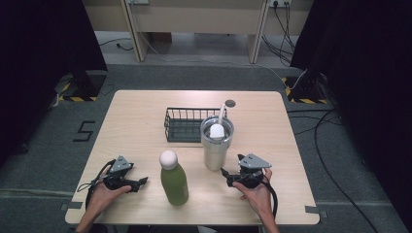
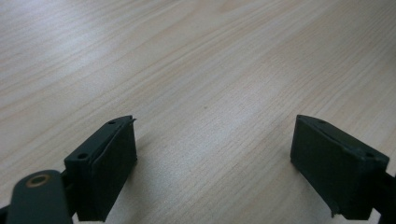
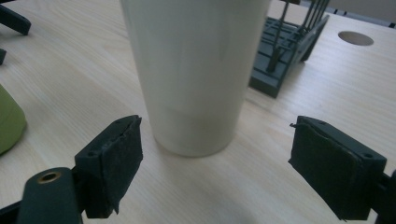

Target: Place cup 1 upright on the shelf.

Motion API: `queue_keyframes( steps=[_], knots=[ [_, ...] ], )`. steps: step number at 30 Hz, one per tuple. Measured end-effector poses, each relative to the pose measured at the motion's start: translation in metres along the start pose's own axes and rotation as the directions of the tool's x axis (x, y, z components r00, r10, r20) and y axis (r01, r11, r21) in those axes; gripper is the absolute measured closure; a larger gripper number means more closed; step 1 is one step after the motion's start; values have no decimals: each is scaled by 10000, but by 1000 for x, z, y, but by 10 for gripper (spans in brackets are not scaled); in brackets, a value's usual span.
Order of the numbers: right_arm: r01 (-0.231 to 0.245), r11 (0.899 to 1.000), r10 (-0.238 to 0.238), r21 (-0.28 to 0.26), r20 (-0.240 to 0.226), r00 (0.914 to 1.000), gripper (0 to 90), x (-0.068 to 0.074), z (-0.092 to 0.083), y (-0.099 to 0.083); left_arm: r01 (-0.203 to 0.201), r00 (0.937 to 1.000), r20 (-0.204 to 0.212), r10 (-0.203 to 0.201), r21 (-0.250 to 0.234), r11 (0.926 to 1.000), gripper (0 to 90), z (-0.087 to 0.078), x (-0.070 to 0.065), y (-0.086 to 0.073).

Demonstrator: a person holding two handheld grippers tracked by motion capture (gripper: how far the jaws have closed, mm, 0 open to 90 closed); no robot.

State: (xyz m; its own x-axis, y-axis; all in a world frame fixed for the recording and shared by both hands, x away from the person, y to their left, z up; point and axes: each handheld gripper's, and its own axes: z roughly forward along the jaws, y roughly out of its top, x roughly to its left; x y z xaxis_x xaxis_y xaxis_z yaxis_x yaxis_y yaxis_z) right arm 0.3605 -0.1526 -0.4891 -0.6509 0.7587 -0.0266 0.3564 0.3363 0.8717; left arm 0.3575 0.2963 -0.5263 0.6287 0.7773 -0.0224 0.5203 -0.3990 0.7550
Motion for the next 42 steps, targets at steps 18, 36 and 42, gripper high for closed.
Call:
queue_keyframes(
  steps=[18, 36, 42],
  knots=[
    [93, 9974, -105, -717, -163, 9998, 150, 4, 19, 12, -2, 10000, -4, 2, 2, 10000, 134, 0, 0, 0],
    [-18, 9913, -31, -1314, -369, 9993, 121, 5, 41, 20, -3, 10000, -7, 3, 6, 10000, 134, 0, 0, 0],
    [-82, 9871, 29, -1599, -334, 9994, 101, 6, 49, 21, -2, 10000, -6, 2, 4, 10000, 134, 0, 0, 0]
  ],
)
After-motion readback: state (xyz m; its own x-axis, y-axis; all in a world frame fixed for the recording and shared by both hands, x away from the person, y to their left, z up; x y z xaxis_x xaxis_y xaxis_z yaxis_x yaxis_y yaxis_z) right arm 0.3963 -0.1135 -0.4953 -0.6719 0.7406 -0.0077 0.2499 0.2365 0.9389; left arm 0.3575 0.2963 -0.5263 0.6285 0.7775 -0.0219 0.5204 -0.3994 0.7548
